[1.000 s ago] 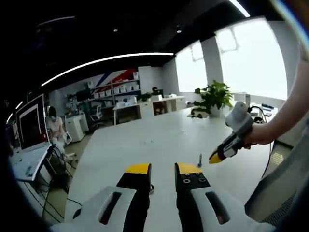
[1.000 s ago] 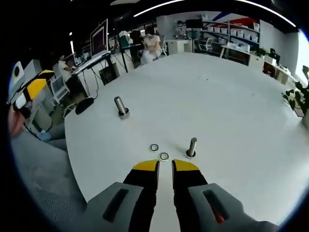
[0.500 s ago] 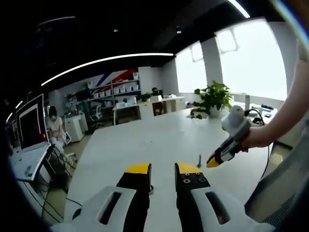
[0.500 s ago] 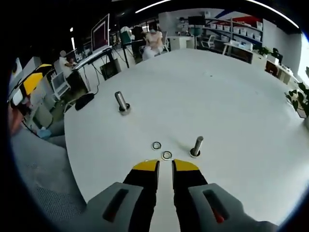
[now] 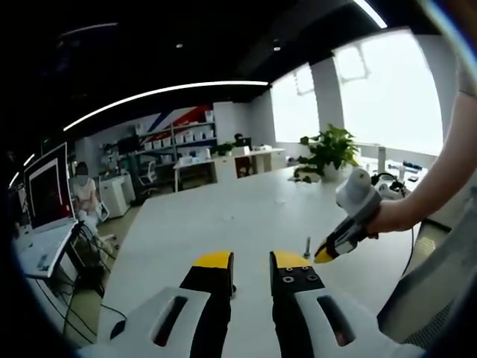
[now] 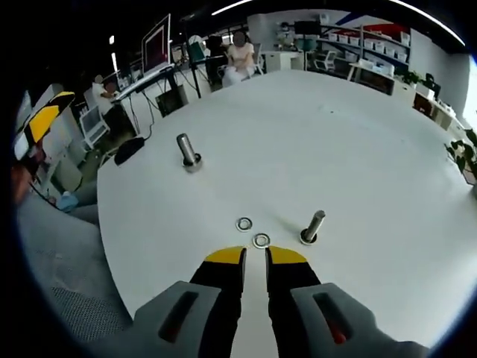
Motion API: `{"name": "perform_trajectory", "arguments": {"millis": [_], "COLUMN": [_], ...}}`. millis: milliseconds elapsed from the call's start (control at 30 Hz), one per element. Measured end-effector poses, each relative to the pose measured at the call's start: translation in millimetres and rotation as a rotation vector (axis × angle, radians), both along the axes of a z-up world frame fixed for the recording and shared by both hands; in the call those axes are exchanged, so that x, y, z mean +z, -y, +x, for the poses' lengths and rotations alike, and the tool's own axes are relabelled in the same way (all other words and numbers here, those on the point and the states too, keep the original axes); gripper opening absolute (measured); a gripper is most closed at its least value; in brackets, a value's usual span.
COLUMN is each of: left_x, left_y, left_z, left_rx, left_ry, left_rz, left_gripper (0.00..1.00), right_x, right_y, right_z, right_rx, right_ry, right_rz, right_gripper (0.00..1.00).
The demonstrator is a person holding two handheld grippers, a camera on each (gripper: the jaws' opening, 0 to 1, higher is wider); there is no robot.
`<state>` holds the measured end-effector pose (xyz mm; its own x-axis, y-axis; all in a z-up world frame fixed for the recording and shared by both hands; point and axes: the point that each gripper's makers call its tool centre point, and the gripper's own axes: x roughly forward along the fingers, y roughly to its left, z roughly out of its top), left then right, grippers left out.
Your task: Place the washer onto the threaded stud by aligning its center hole with the stud, sliding it down to the base, and recovering from edge contact or off-axis alignment until the washer reaches the visible bottom stop.
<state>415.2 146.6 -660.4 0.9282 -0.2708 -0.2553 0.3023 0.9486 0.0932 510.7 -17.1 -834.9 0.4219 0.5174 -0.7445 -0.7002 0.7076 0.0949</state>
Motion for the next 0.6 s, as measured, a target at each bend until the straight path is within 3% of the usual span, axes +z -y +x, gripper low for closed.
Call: {"name": "perform_trajectory", "arguments": {"millis": [600], "left_x": [-1.6], "left_y": [-3], "left_z": [0.1], "left_rx": [0.011], "left_ry": [-0.011], "left_rz": [-0.014], "left_gripper": [0.17], "right_x": [-16.7], "right_y": [0], "right_z": [13], "right_rx": [-0.035], "right_ry": [-0.029], "right_rz": [-0.027], "right_gripper": [0.13]}}
